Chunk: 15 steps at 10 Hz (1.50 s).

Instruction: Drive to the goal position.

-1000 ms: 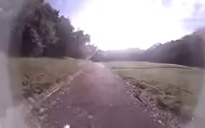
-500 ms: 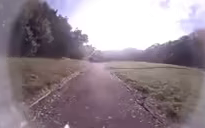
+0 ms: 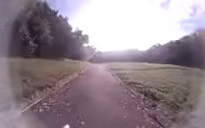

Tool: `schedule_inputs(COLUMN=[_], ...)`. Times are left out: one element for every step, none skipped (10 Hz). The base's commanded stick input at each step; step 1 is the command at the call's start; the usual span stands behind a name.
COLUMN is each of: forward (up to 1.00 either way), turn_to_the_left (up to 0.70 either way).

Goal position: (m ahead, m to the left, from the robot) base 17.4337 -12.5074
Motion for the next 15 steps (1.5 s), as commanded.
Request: schedule_inputs(forward=[0.7, 0.7, 0.7, 0.7, 0.7, 0.7, 0.7, 0.7, 0.7, 0.7, 0.7, 0.7, 0.7, 0.7, 0.7], turn_to_the_left=[0.0, 0.0, 0.0, 0.0, -0.01, 0.0, 0.0, -0.01, -0.01, -0.01, -0.01, -0.03, -0.09, -0.14, -0.14])
